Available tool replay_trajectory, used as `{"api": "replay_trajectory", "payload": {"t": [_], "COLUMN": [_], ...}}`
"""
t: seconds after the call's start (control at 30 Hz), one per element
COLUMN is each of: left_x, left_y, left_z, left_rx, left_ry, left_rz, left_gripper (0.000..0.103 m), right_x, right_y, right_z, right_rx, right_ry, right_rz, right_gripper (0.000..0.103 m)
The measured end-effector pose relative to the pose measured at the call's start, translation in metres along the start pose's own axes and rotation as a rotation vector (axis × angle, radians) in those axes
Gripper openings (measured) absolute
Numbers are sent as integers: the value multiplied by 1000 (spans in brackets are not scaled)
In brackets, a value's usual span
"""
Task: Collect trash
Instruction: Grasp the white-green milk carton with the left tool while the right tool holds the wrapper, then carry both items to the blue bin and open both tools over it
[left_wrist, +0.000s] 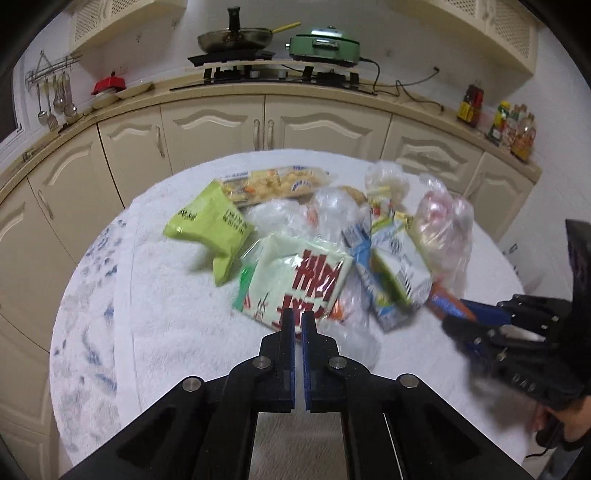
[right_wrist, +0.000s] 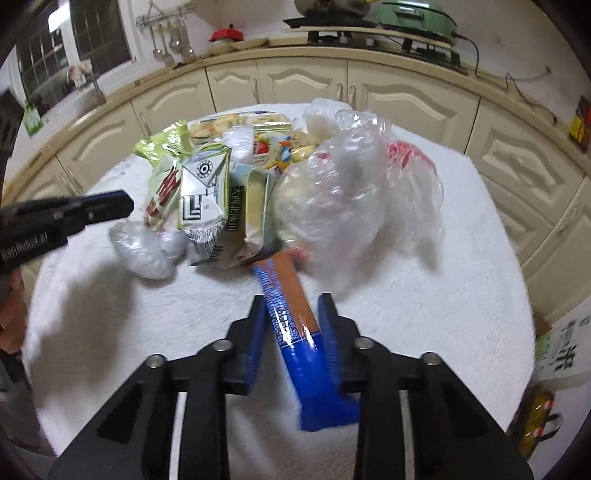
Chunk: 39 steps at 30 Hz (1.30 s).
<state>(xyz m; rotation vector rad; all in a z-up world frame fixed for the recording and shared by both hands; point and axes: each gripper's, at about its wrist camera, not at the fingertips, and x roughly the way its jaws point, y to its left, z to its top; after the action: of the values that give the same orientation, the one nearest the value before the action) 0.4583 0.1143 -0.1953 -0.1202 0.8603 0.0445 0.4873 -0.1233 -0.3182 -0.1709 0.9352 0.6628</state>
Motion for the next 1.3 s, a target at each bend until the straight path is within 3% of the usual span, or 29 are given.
{"api": "replay_trajectory", "payload": {"t": [0.1,0.13,0.2,0.23,0.27,0.3,0.5,0.63,0.73,0.83,0.9,0.97,1.1,1.3], "left_x": [-5,-7,-10,-11,-12,-15,-22,0,21,41,46,44,16,-37], "left_y": [9,12,12,11,10,9,-19,-45,-64,-75,-81,-82,-86,-84], "left_z": [-17,-20,-24,-23,-20,-17,9,22,32,44,50,52,43,18], "left_rx": [-48,-77,-90,-97,-102,-105,-100,-82,-68,-61,-21,-30,-17,-39], "left_ry": [27,23,15,4,-25,-46,-86,-24,13,49,20,19,-28,-77], "left_rz": [-33,-54,-67,-47,-22,-8,-33,-87,-43,15,81,41,30,-78], "left_gripper": [0,6,32,61,78,80,80,80,80,73,53,36,30,29], "right_x": [-8,-13,-22,-25,-29,-31,-38,-41,-42,-40,-41,-41,-42,-57], "right_y": [8,10,14,15,15,15,-3,-19,-30,-38,-40,-39,-43,-48], "right_z": [-12,-17,-28,-31,-35,-37,-43,-43,-47,-52,-55,-55,-58,-70], "right_rx": [46,68,115,126,136,149,214,257,286,304,309,308,321,344], "right_ry": [-8,-13,-38,-50,-70,-82,-120,-139,-148,-147,-155,-161,-177,-223], "right_rz": [11,18,28,30,26,19,-9,-37,-37,-15,-3,2,29,69], "right_gripper": [20,20,20,20,20,20,20,20,20,20,20,20,20,20]}}
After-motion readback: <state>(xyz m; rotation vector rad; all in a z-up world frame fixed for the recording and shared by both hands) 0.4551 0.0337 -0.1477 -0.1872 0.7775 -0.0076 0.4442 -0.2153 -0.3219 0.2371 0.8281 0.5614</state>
